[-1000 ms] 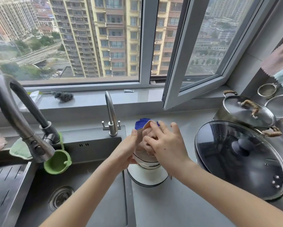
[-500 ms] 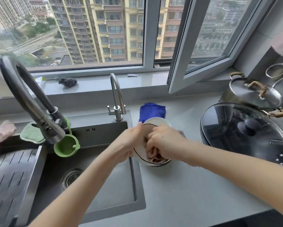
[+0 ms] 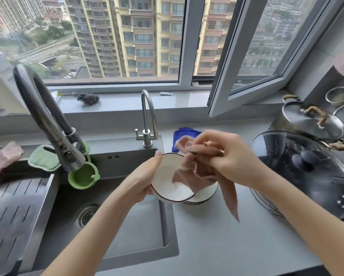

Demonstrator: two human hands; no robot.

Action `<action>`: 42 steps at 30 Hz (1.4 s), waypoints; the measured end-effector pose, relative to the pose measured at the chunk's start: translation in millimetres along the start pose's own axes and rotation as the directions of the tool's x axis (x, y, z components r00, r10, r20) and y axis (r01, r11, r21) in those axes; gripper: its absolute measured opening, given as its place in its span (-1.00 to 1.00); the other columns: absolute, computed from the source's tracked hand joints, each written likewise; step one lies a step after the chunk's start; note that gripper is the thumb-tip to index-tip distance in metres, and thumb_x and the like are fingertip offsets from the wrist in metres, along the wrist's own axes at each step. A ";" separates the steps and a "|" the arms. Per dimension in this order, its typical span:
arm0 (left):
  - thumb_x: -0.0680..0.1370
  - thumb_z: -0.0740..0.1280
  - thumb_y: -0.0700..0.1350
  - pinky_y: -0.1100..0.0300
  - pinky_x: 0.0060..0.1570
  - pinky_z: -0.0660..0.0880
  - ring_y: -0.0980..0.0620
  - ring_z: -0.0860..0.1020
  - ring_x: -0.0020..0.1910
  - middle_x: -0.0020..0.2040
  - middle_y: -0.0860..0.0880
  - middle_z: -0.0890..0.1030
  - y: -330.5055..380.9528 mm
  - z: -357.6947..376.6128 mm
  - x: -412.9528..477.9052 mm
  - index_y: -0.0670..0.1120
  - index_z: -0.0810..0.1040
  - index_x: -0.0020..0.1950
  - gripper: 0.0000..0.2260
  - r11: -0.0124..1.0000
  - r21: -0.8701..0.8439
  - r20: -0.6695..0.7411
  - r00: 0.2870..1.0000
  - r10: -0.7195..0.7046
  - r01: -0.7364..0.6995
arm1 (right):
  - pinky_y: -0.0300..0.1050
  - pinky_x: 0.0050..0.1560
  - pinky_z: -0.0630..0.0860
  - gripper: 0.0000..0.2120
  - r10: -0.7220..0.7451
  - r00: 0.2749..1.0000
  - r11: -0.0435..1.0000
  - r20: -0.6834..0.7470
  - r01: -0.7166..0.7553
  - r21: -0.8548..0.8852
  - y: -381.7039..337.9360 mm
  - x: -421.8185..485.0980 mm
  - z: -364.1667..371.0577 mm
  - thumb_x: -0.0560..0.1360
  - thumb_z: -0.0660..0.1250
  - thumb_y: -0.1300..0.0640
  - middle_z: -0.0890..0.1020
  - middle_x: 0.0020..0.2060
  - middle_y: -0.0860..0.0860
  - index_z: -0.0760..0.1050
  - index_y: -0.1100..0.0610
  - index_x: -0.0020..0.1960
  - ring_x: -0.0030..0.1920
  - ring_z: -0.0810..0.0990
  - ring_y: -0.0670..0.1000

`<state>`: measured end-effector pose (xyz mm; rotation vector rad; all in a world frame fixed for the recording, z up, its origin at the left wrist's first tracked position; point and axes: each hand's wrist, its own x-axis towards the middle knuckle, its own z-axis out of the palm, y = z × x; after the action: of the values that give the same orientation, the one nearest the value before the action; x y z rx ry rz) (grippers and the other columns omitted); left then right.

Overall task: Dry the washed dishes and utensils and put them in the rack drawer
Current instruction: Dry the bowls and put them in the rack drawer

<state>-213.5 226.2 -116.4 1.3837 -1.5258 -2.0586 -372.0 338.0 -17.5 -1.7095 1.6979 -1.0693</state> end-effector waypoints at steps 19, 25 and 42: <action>0.50 0.09 0.33 0.01 0.09 0.50 -0.12 0.63 0.05 -0.10 0.03 0.71 -0.5 -7.1 -10.0 0.13 0.65 -0.03 -0.57 0.991 0.099 -0.091 0.991 0.098 -0.089 | -0.02 0.49 0.08 -0.55 0.081 0.807 0.949 0.585 0.116 -0.292 25.0 -13.1 77.1 0.58 -0.09 -0.17 0.34 0.44 -0.05 0.53 -0.08 0.13 0.49 0.11 -0.07; 0.61 0.05 0.20 -0.06 0.14 0.52 0.00 0.61 0.07 0.04 0.02 0.66 1.7 -3.2 -22.5 0.11 0.59 0.12 -0.64 0.975 0.224 -0.018 1.000 0.014 -0.009 | 0.17 0.49 -0.08 -0.58 -0.119 0.731 0.478 0.672 0.636 -0.607 48.6 -15.5 54.8 0.61 -0.05 -0.12 0.50 0.29 -0.20 0.55 -0.10 0.18 0.45 0.25 -0.05; 0.62 0.06 0.15 0.10 0.05 0.48 -0.04 0.58 0.05 -0.02 -0.02 0.64 -4.1 16.5 -28.5 0.03 0.56 -0.05 -0.66 0.989 -0.017 -0.166 0.975 0.145 -0.150 | 0.05 -0.05 0.34 -0.70 -0.062 0.975 0.949 -0.212 -0.008 -0.316 25.1 -45.4 74.0 0.47 0.16 -0.11 0.60 -0.37 -0.15 0.46 -0.06 -0.38 -0.21 0.52 -0.23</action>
<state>-209.9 256.9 -104.1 1.3484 -1.4758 -1.8249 -323.2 367.0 -87.8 -1.8673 2.0848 -1.0779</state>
